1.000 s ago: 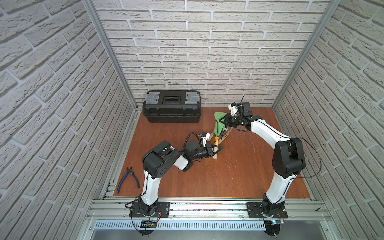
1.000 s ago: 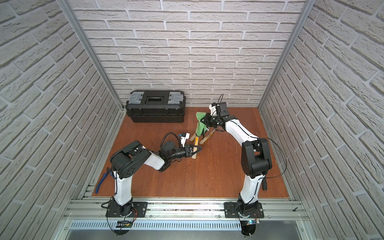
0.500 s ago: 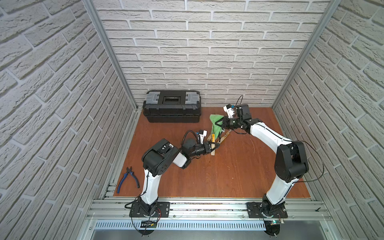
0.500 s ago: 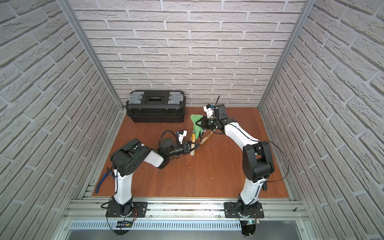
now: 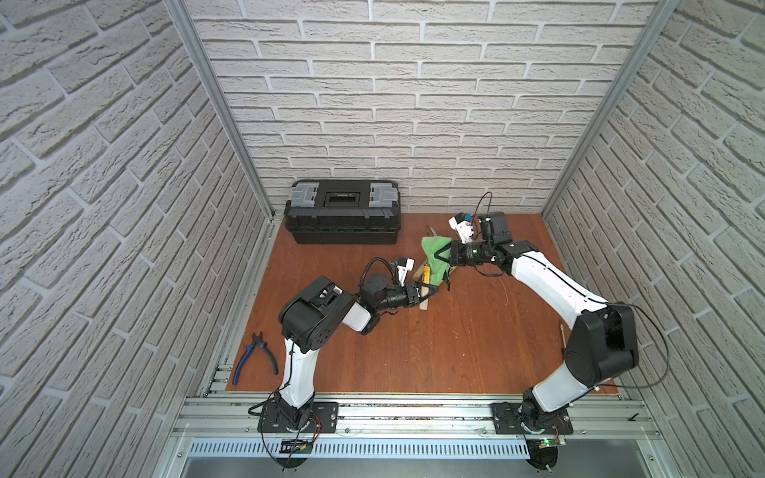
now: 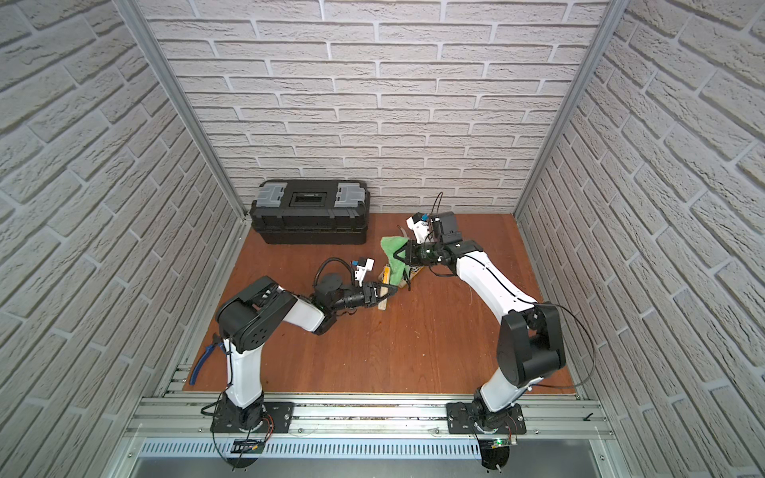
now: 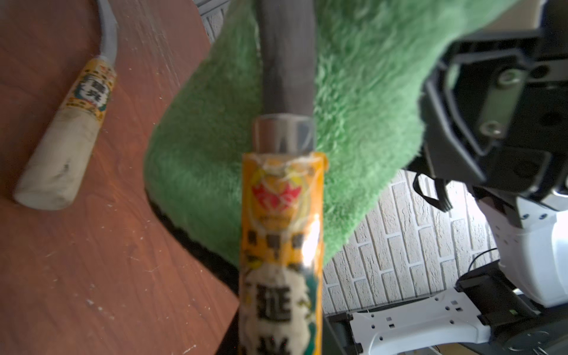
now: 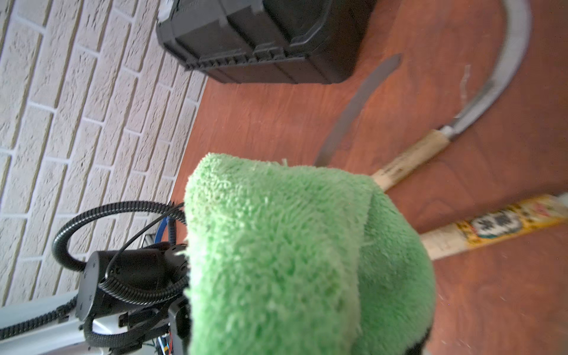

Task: Wipe small sickles with rags
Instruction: Wipe the small sickle.

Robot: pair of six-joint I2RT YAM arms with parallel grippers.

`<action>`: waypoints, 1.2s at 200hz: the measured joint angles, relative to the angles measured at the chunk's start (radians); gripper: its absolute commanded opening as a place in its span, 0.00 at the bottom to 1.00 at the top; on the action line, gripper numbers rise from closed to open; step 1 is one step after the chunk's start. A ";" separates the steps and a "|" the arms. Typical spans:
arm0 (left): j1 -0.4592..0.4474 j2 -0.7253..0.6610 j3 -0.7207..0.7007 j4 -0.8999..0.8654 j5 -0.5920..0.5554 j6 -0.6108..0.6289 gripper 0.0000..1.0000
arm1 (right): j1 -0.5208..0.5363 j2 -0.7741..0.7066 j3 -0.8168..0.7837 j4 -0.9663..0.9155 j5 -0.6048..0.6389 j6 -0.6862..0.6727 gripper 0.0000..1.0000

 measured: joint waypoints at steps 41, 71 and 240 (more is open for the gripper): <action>-0.019 -0.067 -0.056 0.001 -0.008 0.000 0.00 | -0.089 -0.025 0.065 -0.072 0.123 0.031 0.03; -0.047 -0.077 -0.073 -0.001 -0.016 -0.001 0.00 | -0.114 0.057 0.129 -0.090 0.163 0.055 0.03; -0.137 -0.063 -0.068 0.005 -0.052 -0.006 0.00 | -0.111 0.292 0.192 0.097 -0.008 0.184 0.03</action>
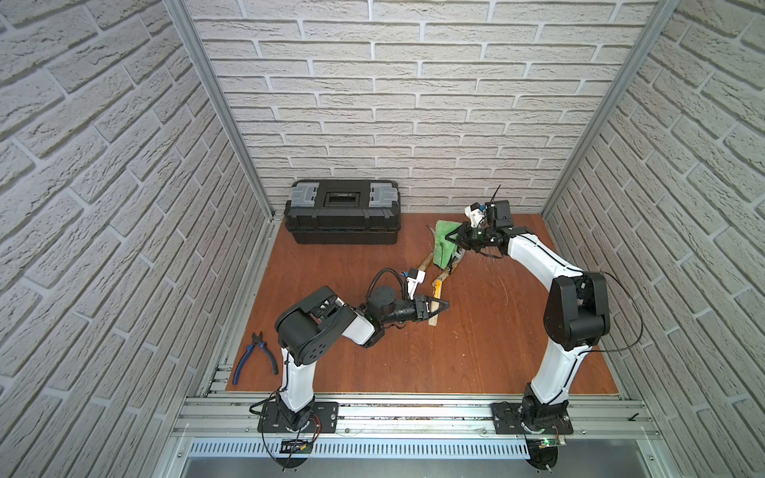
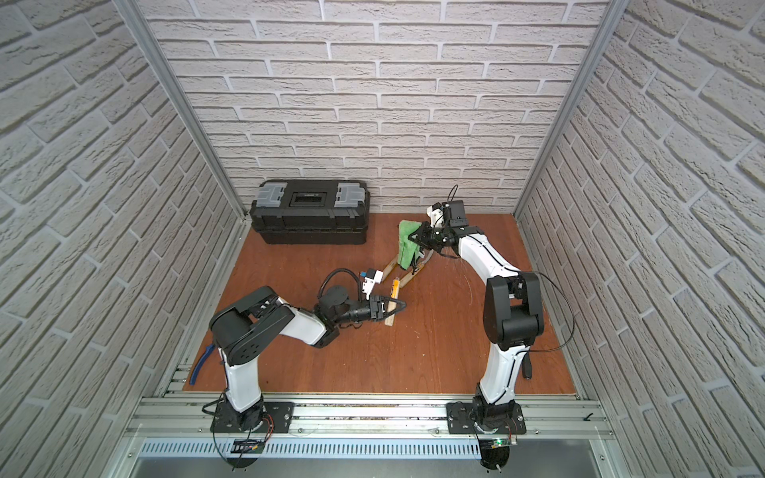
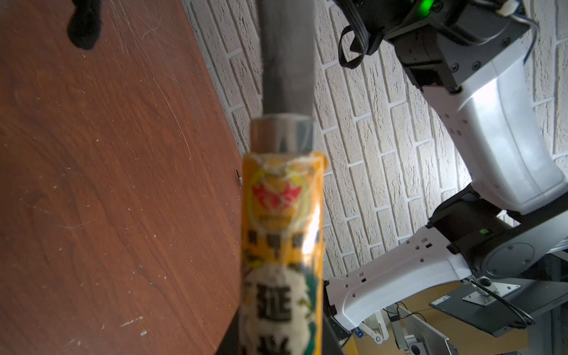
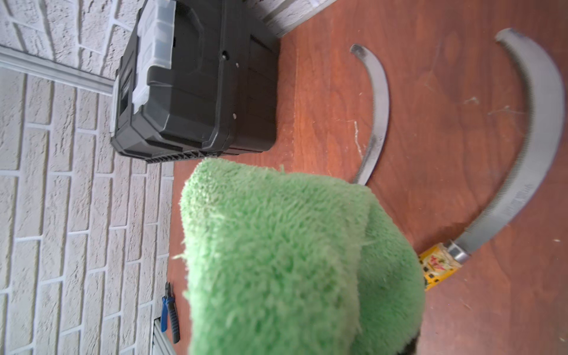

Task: Wipe small sickles with rags
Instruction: Wipe the small sickle.

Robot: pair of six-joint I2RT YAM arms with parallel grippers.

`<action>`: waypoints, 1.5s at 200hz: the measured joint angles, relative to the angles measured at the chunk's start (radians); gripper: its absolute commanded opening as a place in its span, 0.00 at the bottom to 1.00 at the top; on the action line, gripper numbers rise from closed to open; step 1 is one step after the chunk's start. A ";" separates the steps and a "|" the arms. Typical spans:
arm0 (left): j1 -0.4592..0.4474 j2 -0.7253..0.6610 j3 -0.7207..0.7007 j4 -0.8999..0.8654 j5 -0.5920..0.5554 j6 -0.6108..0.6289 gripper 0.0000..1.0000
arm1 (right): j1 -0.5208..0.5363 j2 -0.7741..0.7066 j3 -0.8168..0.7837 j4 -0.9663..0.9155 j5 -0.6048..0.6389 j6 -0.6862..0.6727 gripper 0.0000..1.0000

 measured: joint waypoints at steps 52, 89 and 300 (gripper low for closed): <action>0.000 0.048 0.038 0.005 0.005 0.001 0.00 | 0.001 -0.084 -0.102 0.058 -0.023 0.001 0.03; 0.016 0.068 0.076 0.005 0.006 -0.002 0.00 | 0.013 -0.169 -0.151 0.081 -0.045 0.003 0.03; 0.109 0.071 0.139 -0.056 0.082 0.008 0.00 | 0.079 -0.391 -0.231 -0.118 -0.062 -0.145 0.02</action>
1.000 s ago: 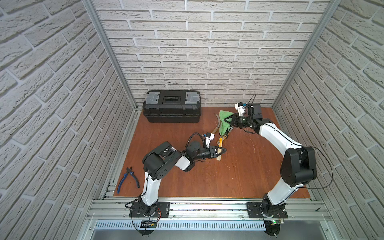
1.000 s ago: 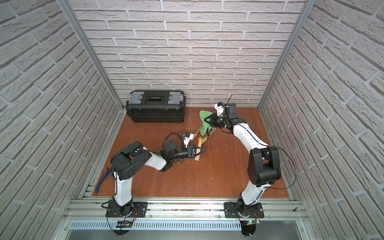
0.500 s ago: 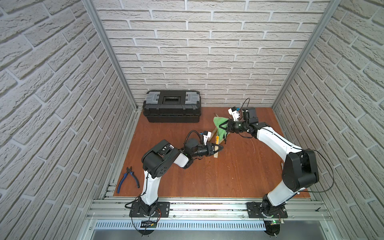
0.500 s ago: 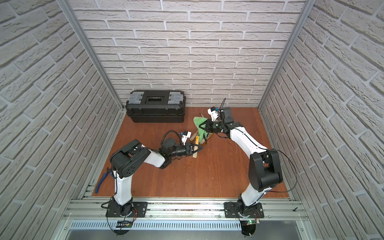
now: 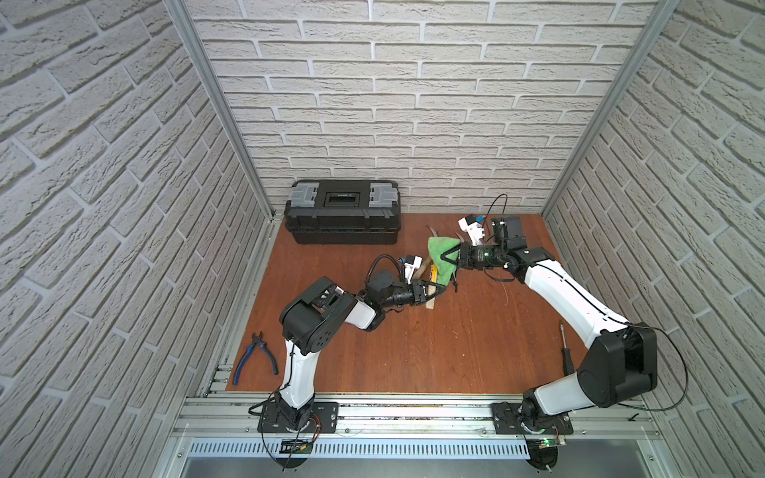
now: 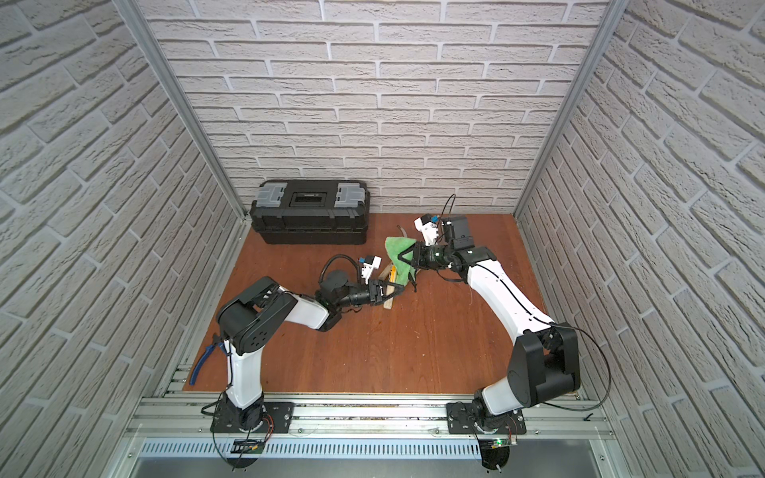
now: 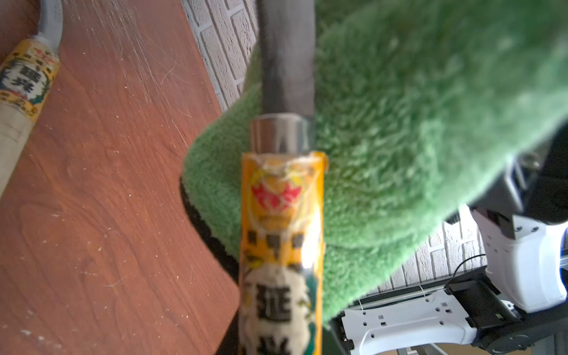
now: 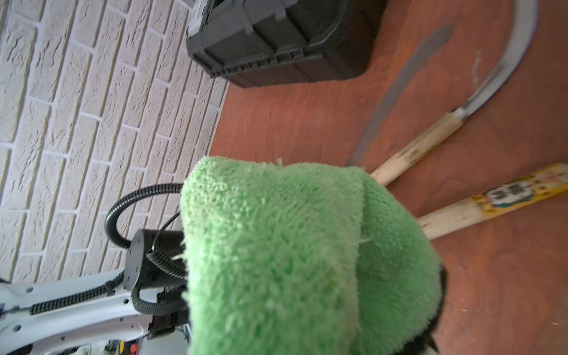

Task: Wipe small sickles with rags
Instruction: Wipe the small sickle.

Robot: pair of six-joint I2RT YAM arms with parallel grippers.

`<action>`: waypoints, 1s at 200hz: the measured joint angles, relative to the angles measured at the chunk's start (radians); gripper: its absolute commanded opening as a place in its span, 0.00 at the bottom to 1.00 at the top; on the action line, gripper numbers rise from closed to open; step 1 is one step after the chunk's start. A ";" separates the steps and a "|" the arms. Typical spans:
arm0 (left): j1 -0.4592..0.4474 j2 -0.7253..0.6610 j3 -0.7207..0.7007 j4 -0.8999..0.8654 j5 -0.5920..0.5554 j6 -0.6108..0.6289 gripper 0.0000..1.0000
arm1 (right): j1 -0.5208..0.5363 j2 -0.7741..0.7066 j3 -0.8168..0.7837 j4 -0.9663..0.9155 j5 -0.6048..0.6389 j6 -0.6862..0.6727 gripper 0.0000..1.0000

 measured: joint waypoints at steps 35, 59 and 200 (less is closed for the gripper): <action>0.000 -0.014 -0.003 0.009 -0.005 -0.002 0.00 | -0.060 0.054 0.138 -0.071 0.089 -0.018 0.03; -0.001 -0.032 -0.020 0.015 -0.013 -0.002 0.00 | -0.079 0.137 0.219 -0.077 0.141 -0.017 0.03; -0.060 -0.073 -0.070 0.026 -0.058 -0.006 0.00 | -0.079 0.422 0.359 -0.003 0.145 0.101 0.03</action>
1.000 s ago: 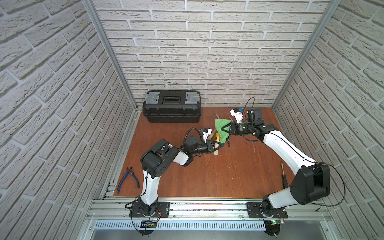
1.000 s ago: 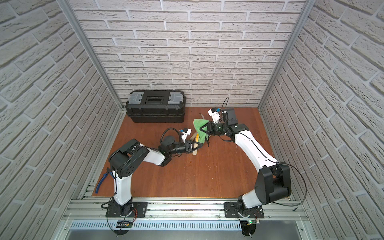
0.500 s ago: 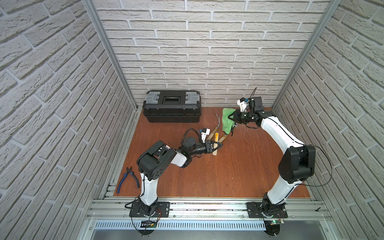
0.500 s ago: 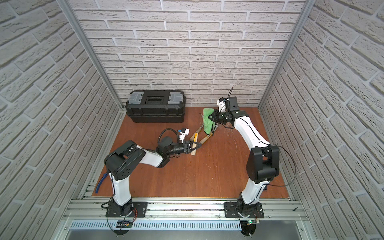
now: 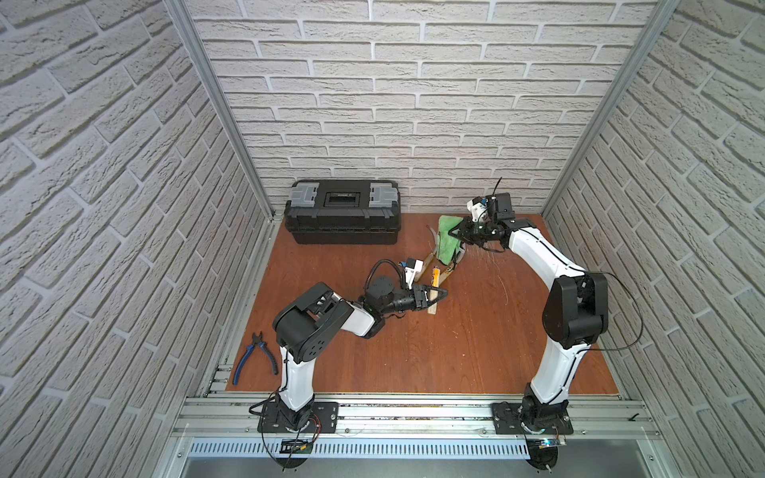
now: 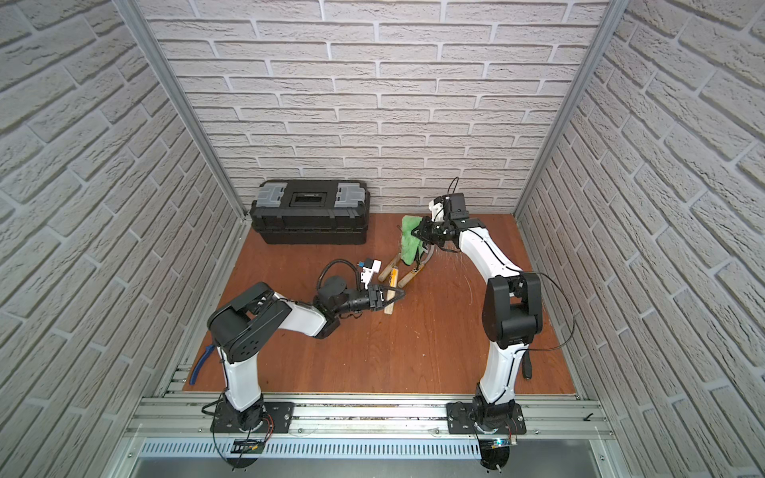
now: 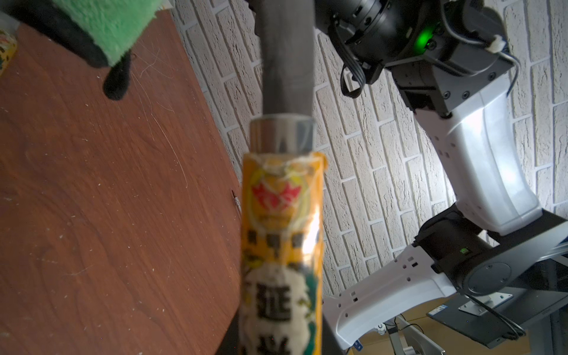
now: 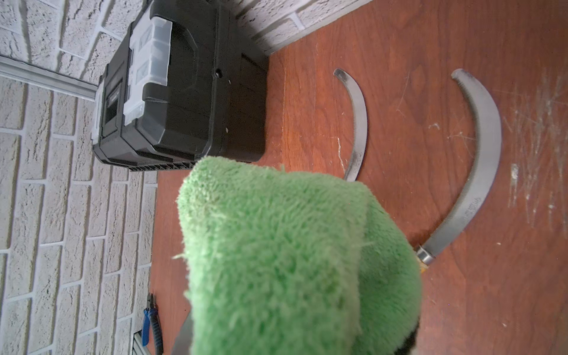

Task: Wipe small sickles with rags
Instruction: Wipe the small sickle.

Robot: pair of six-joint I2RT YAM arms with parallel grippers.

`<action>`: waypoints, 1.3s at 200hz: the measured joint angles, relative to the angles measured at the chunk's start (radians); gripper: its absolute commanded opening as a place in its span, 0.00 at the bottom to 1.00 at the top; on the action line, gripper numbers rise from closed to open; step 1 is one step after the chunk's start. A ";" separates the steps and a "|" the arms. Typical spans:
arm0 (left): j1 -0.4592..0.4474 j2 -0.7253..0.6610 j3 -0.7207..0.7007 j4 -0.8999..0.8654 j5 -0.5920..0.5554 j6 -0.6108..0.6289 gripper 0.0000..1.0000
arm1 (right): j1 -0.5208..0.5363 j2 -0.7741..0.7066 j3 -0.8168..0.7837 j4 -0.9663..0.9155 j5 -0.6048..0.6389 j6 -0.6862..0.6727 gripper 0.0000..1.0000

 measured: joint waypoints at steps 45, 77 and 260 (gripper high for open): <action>-0.009 0.000 -0.002 0.004 -0.005 0.000 0.00 | 0.002 0.011 0.015 0.035 -0.049 0.022 0.02; -0.009 0.000 -0.004 0.018 -0.009 0.000 0.00 | 0.008 0.011 0.038 0.048 -0.087 0.019 0.03; 0.074 0.036 0.041 -0.076 0.011 -0.007 0.00 | 0.183 -0.193 -0.283 0.279 -0.094 0.039 0.03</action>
